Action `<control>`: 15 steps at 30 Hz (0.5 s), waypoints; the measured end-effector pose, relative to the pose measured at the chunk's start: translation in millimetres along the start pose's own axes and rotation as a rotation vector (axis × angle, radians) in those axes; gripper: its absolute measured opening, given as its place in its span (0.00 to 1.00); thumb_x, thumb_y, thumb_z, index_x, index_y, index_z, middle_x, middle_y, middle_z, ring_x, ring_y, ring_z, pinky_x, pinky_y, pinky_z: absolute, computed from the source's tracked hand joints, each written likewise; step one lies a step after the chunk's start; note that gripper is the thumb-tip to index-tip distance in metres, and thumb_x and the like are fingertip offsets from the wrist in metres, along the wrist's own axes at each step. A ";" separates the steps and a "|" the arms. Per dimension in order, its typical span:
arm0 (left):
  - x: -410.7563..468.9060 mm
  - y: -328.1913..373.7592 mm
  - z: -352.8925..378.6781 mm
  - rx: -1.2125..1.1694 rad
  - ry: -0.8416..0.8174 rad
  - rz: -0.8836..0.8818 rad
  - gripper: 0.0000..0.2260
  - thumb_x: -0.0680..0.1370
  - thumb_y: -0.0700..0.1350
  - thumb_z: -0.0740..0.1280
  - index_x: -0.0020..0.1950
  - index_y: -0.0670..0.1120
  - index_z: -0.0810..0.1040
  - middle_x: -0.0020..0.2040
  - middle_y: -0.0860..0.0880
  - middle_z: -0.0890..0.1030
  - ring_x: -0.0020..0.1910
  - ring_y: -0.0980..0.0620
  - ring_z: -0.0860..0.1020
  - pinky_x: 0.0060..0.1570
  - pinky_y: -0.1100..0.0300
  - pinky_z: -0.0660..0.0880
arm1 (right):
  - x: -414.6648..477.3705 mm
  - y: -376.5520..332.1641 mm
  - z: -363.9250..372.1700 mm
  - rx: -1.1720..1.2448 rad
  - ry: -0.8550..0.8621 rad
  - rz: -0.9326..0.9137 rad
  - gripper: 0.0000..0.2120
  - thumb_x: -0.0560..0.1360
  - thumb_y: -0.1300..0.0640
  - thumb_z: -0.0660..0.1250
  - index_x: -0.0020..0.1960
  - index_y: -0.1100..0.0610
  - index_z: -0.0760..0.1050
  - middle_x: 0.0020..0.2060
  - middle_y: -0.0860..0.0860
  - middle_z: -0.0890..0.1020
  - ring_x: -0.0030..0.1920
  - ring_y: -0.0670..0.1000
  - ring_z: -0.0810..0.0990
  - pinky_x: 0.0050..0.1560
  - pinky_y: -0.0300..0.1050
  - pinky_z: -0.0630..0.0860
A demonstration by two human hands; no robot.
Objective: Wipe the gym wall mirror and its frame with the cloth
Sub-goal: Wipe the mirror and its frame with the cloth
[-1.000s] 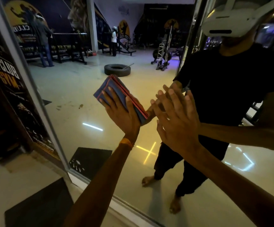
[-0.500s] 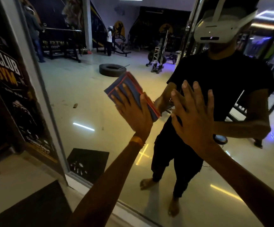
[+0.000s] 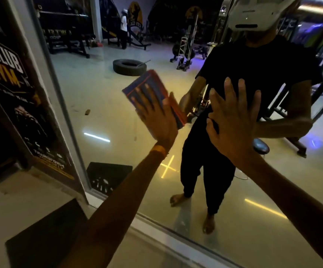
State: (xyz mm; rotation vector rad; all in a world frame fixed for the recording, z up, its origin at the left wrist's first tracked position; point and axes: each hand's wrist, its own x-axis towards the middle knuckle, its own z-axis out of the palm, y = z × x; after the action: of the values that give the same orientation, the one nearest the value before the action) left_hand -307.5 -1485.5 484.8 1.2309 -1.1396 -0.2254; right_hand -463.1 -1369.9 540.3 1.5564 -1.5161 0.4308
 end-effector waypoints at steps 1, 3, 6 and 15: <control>-2.5 11.3 1.6 0.014 -0.025 0.091 0.32 0.85 0.60 0.49 0.84 0.44 0.47 0.84 0.38 0.50 0.83 0.37 0.46 0.81 0.37 0.47 | -0.8 2.2 0.1 0.001 0.010 0.002 0.32 0.84 0.44 0.55 0.85 0.50 0.50 0.84 0.58 0.50 0.83 0.63 0.46 0.80 0.67 0.41; 1.3 -10.8 -2.0 0.005 -0.035 0.190 0.32 0.85 0.61 0.47 0.84 0.45 0.47 0.84 0.38 0.51 0.83 0.36 0.48 0.81 0.37 0.48 | -4.2 4.4 2.0 0.005 0.024 0.001 0.32 0.84 0.45 0.56 0.85 0.50 0.51 0.84 0.58 0.51 0.83 0.62 0.46 0.80 0.67 0.44; 20.6 -97.6 -22.5 0.032 -0.016 0.073 0.35 0.85 0.63 0.46 0.84 0.41 0.49 0.84 0.36 0.51 0.83 0.35 0.48 0.81 0.37 0.49 | -8.1 3.1 2.8 0.000 0.017 0.007 0.32 0.84 0.45 0.58 0.84 0.51 0.53 0.83 0.58 0.51 0.83 0.63 0.47 0.80 0.69 0.47; -23.6 -38.0 -3.8 0.001 -0.038 -0.062 0.35 0.85 0.63 0.45 0.84 0.39 0.51 0.84 0.36 0.51 0.83 0.34 0.49 0.80 0.44 0.47 | -7.3 -3.0 -11.5 0.032 -0.068 0.008 0.33 0.82 0.47 0.60 0.84 0.52 0.56 0.84 0.59 0.50 0.83 0.63 0.46 0.80 0.68 0.46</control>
State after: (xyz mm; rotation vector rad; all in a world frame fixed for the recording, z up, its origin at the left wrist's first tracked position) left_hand -299.8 -1481.7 440.8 1.2685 -1.1356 -0.2964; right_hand -457.9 -1356.9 539.9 1.6046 -1.5744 0.4116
